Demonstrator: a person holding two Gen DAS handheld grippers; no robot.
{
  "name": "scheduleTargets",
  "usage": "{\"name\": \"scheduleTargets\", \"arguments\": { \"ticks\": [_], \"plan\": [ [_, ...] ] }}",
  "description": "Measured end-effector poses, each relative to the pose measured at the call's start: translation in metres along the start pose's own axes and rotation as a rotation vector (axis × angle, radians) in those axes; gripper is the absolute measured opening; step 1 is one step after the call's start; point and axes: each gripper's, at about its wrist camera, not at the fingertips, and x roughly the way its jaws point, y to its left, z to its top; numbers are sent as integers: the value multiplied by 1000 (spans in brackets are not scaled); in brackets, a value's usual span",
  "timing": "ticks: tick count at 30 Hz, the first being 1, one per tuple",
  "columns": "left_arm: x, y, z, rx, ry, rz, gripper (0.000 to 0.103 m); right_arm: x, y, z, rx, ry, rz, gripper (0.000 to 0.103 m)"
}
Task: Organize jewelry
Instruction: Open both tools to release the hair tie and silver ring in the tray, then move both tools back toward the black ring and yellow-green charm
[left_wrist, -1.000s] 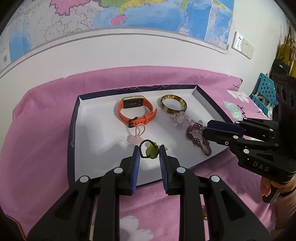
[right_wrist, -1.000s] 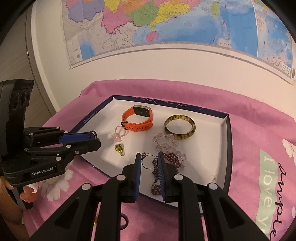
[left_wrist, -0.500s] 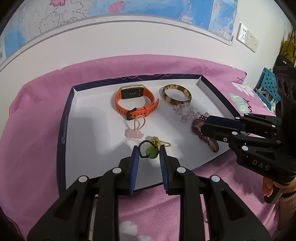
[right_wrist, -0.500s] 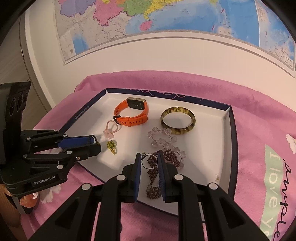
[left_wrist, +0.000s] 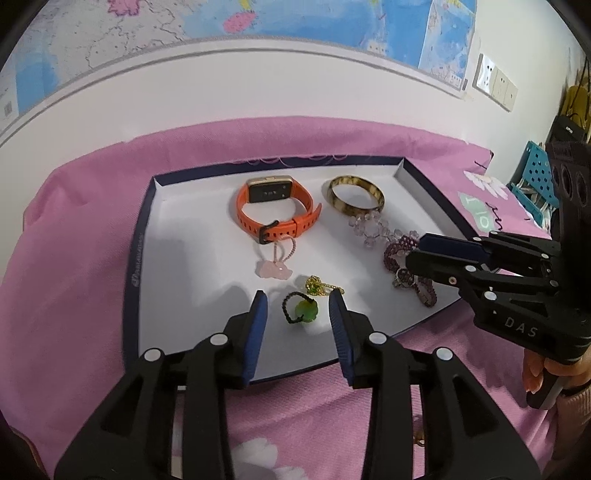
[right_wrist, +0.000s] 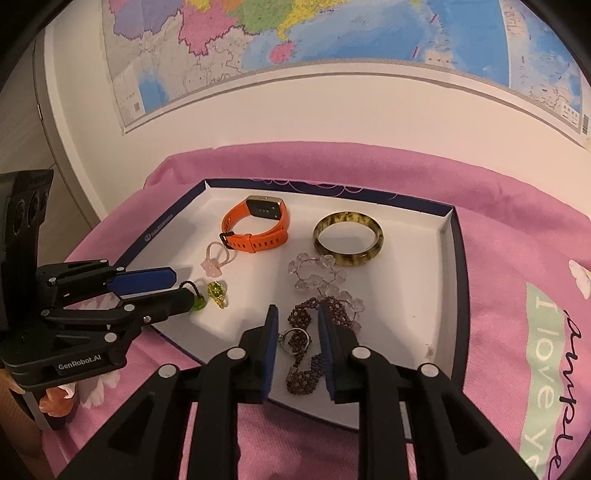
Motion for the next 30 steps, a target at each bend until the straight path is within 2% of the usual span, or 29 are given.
{"name": "scheduleTargets", "arguments": {
  "ticks": [4,6,11,18,30],
  "plan": [
    [-17,-2,-1,12,-43,5,43,-12,1,-1,2,-24,11,25],
    [-28,-3,-3,20,-69,0,44,-20,3,-3,-2,-38,22,28],
    [-50,-4,-15,21,-111,-20,47,-38,8,-13,-22,-48,41,30],
    [-67,-12,-37,52,-116,-40,51,-52,18,-35,-54,-18,63,34],
    [-68,-35,-65,91,-75,-81,52,-51,29,-64,-75,43,74,34]
  ]
}}
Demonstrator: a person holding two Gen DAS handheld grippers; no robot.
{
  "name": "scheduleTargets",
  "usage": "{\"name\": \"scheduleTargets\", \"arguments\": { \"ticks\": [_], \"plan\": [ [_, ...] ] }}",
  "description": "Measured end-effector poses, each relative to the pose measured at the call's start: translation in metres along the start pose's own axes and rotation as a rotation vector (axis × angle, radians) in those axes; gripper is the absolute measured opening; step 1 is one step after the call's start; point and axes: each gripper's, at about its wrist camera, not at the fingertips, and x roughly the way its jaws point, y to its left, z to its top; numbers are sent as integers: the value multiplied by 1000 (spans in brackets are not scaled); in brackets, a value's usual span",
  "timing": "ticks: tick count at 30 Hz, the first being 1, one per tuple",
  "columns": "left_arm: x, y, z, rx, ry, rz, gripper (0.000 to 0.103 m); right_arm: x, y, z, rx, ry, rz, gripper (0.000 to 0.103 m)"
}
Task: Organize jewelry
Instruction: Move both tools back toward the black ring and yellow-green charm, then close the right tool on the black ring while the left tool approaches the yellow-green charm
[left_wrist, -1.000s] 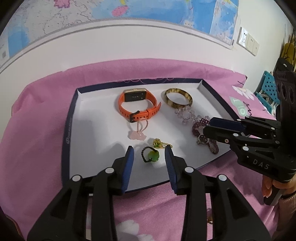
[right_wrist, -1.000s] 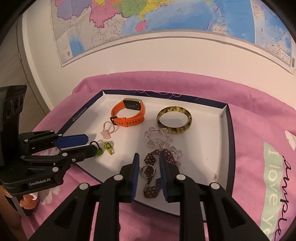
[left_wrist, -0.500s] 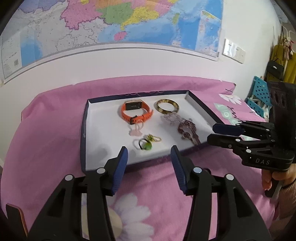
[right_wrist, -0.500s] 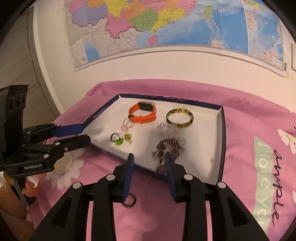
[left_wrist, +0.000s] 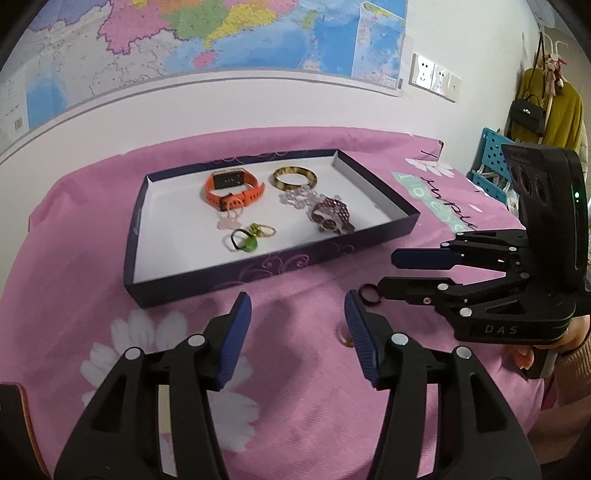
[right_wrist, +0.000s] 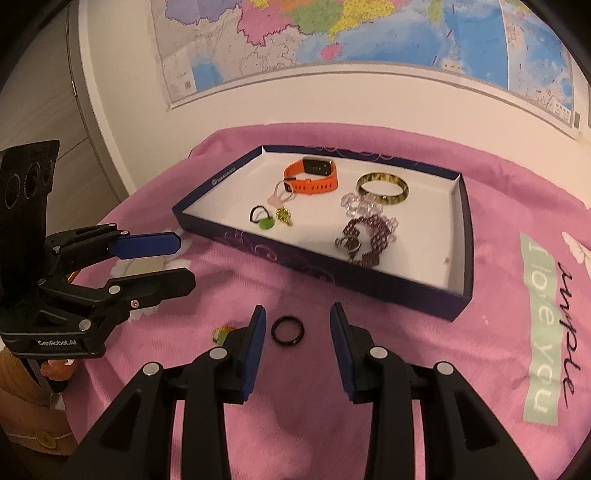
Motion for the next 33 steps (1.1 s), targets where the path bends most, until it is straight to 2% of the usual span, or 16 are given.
{"name": "scheduleTargets", "arguments": {
  "ticks": [33],
  "plan": [
    [19,-17,-11,25,78,-31,52,18,5,1,-11,76,-25,36]
  ]
}}
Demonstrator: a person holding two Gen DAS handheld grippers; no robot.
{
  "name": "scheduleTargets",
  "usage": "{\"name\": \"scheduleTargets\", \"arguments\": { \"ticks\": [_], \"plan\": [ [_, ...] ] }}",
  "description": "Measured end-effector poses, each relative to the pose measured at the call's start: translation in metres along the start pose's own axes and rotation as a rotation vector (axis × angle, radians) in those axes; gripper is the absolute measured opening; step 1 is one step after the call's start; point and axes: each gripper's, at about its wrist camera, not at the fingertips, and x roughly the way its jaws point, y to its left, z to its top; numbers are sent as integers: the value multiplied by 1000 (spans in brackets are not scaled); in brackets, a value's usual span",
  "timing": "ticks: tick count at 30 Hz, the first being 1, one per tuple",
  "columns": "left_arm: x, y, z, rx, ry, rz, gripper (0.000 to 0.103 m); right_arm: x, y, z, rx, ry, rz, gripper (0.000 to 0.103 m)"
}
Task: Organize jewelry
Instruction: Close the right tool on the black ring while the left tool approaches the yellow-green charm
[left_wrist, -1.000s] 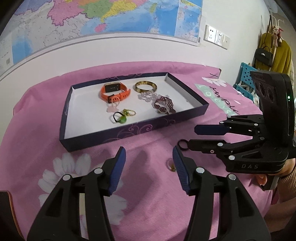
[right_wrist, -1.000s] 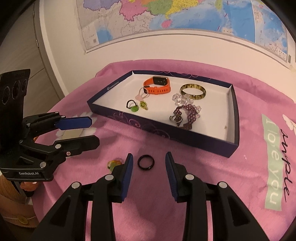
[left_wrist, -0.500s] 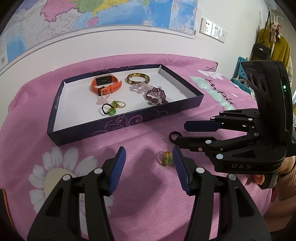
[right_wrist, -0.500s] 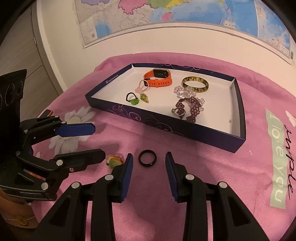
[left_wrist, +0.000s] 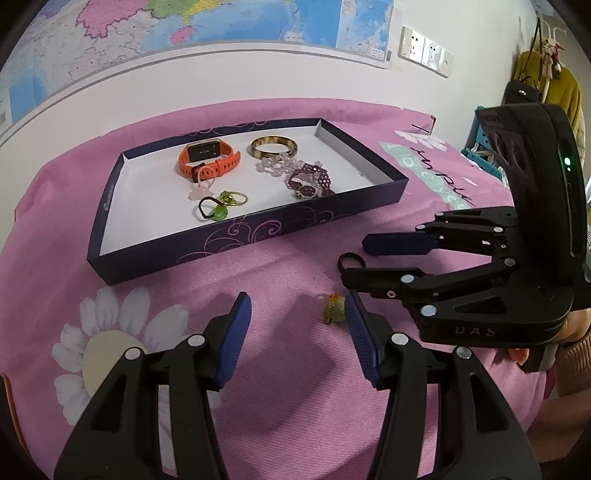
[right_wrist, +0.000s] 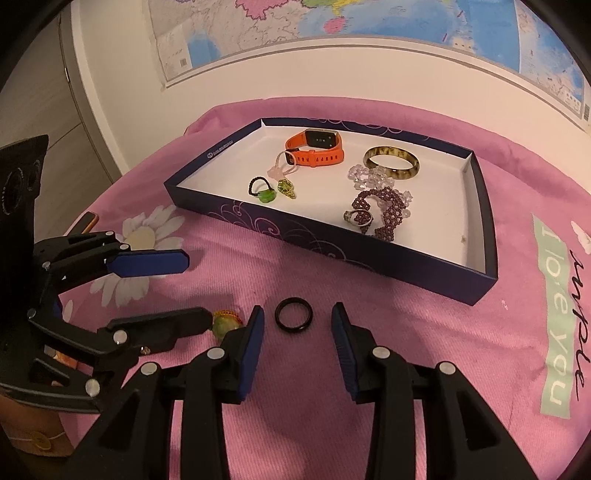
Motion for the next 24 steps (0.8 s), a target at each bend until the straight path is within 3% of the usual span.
{"name": "scheduleTargets", "arguments": {
  "ticks": [8,12,19,24],
  "plan": [
    [5,-11,-1,53,27,-28,49,2,3,1,-17,5,-26,27],
    [10,-14,-1,62,53,-35,41,2,5,0,-26,6,-22,20],
    [14,-14,-1,56,74,-52,18,1,5,0,-24,3,-19,20],
    [14,-13,-2,49,70,-58,16,-2,4,0,-17,-8,-10,20]
  ]
}}
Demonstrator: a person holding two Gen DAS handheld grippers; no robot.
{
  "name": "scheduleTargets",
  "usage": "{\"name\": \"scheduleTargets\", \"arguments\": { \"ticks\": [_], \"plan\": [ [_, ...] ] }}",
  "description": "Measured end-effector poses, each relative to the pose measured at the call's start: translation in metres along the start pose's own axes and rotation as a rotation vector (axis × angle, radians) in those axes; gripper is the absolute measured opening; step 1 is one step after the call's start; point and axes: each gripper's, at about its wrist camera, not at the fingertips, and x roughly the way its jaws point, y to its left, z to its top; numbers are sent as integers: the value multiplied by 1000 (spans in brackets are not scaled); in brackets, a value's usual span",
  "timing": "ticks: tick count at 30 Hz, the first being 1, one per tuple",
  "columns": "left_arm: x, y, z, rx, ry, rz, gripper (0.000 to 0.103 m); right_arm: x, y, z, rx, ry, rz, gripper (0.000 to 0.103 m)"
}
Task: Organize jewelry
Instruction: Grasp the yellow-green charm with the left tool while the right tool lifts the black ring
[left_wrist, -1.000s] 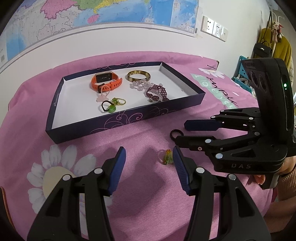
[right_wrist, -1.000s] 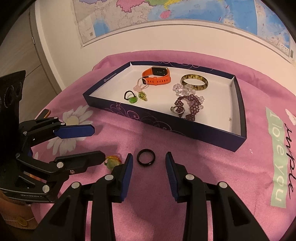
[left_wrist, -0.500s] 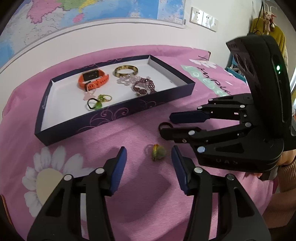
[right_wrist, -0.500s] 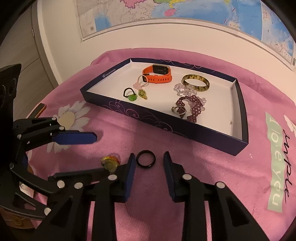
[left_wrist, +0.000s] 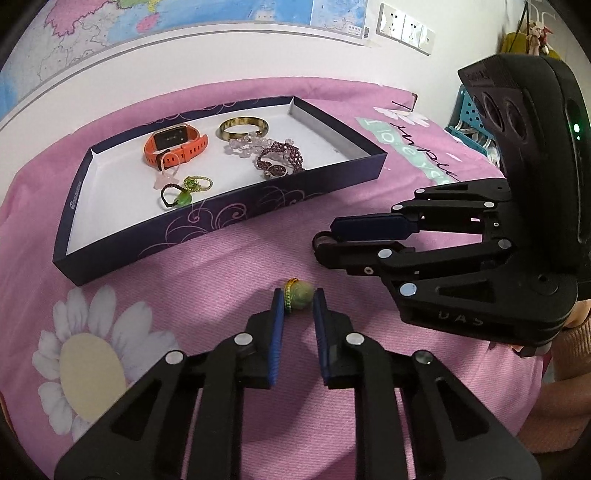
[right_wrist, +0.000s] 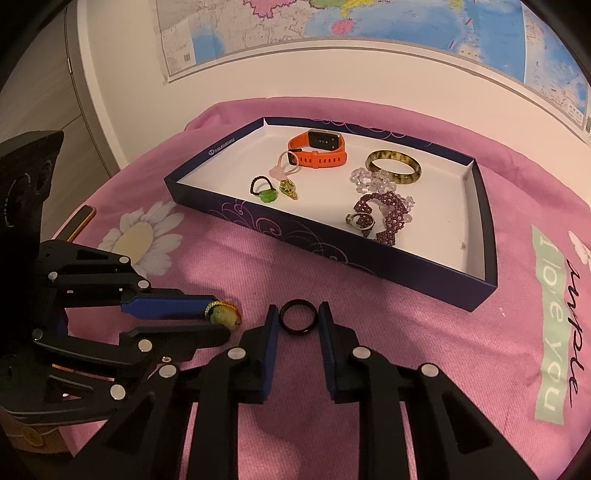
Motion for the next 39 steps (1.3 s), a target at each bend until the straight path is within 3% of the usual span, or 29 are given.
{"name": "scheduleTargets", "arguments": {
  "ticks": [39],
  "plan": [
    [-45,23,29,-51,-154,57,16,-36,-9,15,44,-144,20,20]
  ]
}}
